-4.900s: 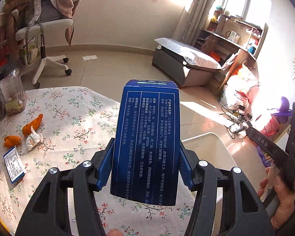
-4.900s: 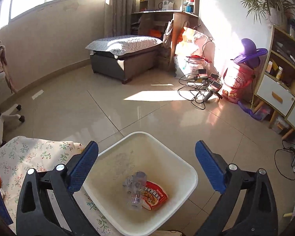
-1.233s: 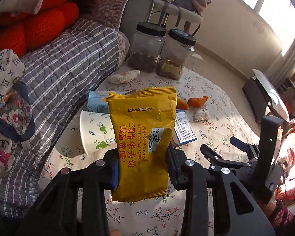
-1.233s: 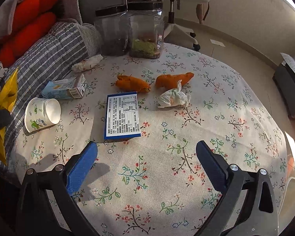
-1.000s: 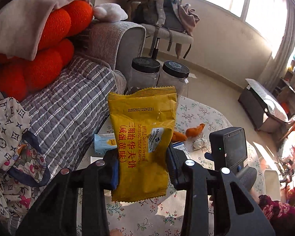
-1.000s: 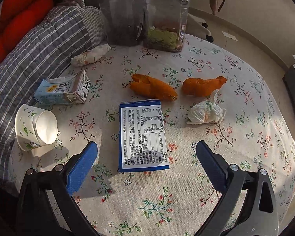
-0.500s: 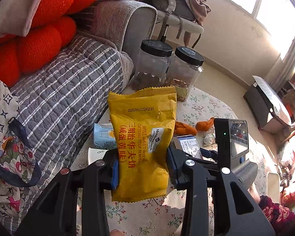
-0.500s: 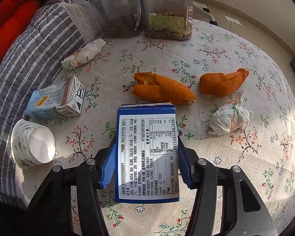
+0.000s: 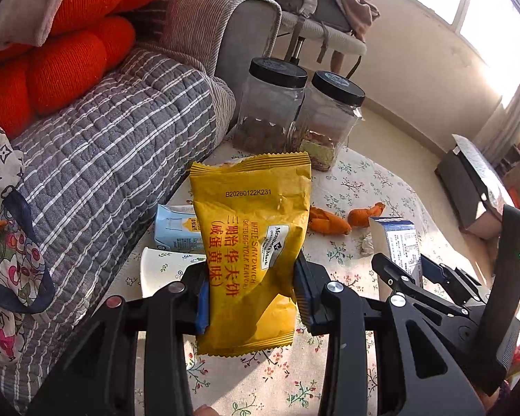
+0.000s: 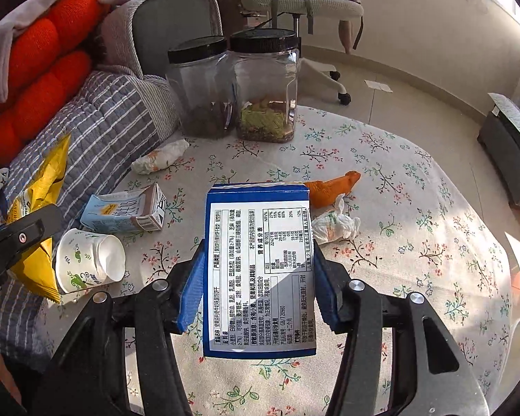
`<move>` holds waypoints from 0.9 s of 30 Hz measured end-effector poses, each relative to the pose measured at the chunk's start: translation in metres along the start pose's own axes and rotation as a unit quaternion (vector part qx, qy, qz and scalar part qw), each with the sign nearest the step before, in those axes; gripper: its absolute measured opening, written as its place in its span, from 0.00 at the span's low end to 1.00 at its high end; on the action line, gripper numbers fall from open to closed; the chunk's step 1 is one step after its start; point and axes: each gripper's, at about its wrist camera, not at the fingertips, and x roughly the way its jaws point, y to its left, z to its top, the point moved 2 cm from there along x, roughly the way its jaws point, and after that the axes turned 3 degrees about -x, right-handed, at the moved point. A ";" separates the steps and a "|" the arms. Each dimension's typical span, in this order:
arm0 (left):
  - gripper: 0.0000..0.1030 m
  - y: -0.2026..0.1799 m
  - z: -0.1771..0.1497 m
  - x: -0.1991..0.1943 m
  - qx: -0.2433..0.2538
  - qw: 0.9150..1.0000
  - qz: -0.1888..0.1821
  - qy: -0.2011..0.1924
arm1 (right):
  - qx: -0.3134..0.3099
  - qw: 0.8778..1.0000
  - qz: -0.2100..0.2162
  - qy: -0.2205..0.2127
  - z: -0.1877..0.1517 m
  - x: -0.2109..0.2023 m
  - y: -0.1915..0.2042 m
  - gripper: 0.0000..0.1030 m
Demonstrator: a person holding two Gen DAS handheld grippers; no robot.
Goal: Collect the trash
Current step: 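Lift the yellow packet and small box and carry them toward the bin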
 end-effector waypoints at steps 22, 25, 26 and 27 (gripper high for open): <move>0.38 -0.078 -0.033 0.009 0.060 0.998 -0.018 -0.014 | 0.098 0.989 -0.099 -0.051 -0.044 -0.061 -0.100 0.51; 0.38 -0.095 -0.038 0.010 0.074 0.997 -0.027 -0.010 | 0.113 0.986 -0.110 -0.052 -0.050 -0.068 -0.115 0.51; 0.38 -0.101 -0.040 0.010 0.078 0.996 -0.031 -0.010 | 0.118 0.985 -0.113 -0.052 -0.052 -0.070 -0.120 0.51; 0.38 -0.106 -0.041 0.010 0.083 0.996 -0.035 -0.010 | 0.123 0.984 -0.118 -0.052 -0.055 -0.073 -0.126 0.51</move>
